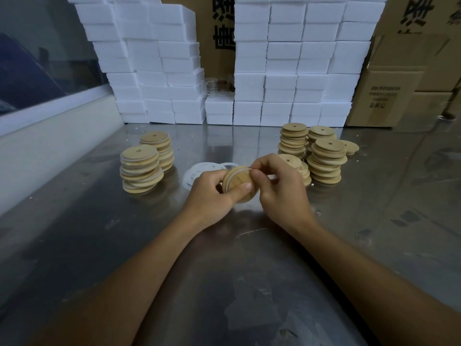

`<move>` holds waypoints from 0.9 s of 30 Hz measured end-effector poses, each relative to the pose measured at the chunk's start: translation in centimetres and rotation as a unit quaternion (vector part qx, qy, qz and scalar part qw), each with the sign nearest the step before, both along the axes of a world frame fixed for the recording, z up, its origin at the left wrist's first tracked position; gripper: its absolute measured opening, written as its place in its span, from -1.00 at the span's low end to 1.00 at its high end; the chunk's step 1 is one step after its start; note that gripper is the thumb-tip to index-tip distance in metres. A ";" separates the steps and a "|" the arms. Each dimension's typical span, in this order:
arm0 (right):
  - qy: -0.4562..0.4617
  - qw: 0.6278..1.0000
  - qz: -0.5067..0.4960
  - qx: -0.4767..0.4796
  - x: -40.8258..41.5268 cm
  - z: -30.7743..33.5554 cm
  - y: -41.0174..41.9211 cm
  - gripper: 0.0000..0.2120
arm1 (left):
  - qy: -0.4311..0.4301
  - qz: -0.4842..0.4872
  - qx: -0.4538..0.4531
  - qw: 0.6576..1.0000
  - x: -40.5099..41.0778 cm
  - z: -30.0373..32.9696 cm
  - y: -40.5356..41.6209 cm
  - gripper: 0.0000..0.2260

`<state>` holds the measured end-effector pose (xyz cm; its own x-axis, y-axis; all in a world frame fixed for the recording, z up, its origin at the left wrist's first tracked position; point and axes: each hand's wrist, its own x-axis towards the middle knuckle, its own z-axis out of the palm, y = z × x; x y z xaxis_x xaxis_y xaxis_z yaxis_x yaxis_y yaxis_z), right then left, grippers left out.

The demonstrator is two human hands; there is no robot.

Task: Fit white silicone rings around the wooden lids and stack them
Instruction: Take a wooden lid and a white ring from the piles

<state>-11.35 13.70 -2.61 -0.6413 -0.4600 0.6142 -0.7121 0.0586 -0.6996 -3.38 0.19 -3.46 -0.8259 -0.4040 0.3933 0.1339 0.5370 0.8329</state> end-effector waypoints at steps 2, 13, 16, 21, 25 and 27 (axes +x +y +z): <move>0.067 0.998 -0.003 0.019 0.1 0.1 0.0 -0.94 | 0.005 0.004 -0.032 0.999 0.0 -0.1 0.0 -0.94; -0.093 0.996 0.009 -0.002 -0.2 0.5 0.0 -0.85 | -0.001 0.045 -0.077 0.996 -0.5 -0.8 -0.9 -0.84; -0.103 0.994 0.026 -0.006 -0.3 0.7 0.2 -0.94 | -0.006 0.045 -0.067 0.997 -0.6 -0.9 -1.0 -0.84; -0.119 0.991 0.060 -0.012 -0.3 0.4 0.3 -0.91 | -0.012 0.046 -0.037 0.998 -0.5 -0.8 -1.2 -0.89; -0.136 0.988 0.071 -0.013 -0.4 0.2 0.3 -0.94 | 0.004 0.032 0.004 0.999 -0.3 -0.5 -0.9 -0.92; -0.147 0.986 0.075 -0.009 -0.5 0.2 0.3 -0.94 | 0.014 0.024 0.026 0.999 -0.1 -0.4 -0.9 -0.86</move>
